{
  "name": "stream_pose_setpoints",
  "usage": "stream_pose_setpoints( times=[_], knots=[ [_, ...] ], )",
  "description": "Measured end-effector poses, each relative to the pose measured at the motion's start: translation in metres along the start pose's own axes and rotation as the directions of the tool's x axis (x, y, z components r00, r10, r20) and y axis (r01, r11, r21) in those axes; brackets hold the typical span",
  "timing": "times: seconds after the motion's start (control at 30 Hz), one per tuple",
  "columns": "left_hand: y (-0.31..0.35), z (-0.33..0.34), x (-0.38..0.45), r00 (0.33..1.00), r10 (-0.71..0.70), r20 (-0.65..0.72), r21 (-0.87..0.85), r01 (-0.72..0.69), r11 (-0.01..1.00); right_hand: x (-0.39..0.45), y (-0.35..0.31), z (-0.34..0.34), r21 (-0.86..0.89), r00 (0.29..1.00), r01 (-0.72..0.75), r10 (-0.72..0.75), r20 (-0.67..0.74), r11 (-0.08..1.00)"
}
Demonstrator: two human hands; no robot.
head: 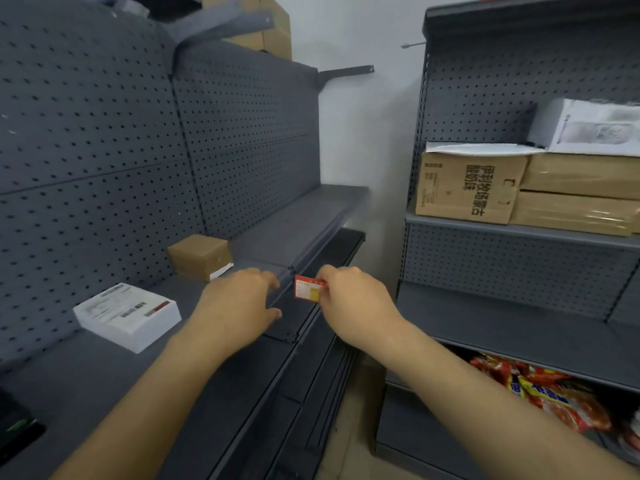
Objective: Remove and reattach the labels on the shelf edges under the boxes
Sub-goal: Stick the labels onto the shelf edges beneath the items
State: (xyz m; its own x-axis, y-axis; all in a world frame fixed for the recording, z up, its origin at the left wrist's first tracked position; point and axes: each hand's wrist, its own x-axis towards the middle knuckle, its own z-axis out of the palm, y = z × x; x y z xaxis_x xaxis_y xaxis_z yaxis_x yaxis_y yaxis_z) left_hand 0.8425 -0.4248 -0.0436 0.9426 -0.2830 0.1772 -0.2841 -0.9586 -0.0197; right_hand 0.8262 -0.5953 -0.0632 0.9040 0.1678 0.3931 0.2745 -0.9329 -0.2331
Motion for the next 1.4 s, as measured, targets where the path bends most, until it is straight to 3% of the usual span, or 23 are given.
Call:
stream_pose_setpoints(
  times=[0.37,0.63,0.8,1.03,1.23,1.4],
  knots=[
    [-0.027,0.034,0.105,0.989,-0.138,0.048,0.030,0.137,0.990,0.120,0.050,0.052,0.045,0.981,0.128,-0.133,0.141,0.991],
    [-0.049,0.053,0.140,0.960,-0.272,0.066,0.098,0.265,0.959,0.191,0.075,0.086,0.172,0.916,0.250,-0.291,0.277,0.953],
    [-0.050,0.059,0.154,0.896,-0.442,0.046,0.179,0.428,0.886,0.238,0.081,0.109,0.339,0.846,0.385,-0.475,0.242,0.859],
    [-0.030,0.070,0.166,0.774,-0.633,0.025,0.137,0.624,0.769,0.276,0.086,0.134,0.379,0.681,0.558,-0.669,0.300,0.738],
    [-0.020,0.094,0.164,0.701,-0.708,0.082,0.174,0.690,0.703,0.283,0.082,0.156,0.401,0.588,0.630,-0.746,0.314,0.665],
    [-0.012,0.115,0.163,0.661,-0.738,0.133,0.170,0.719,0.674,0.289,0.084,0.177,0.446,0.567,0.587,-0.737,0.369,0.675]
  ],
)
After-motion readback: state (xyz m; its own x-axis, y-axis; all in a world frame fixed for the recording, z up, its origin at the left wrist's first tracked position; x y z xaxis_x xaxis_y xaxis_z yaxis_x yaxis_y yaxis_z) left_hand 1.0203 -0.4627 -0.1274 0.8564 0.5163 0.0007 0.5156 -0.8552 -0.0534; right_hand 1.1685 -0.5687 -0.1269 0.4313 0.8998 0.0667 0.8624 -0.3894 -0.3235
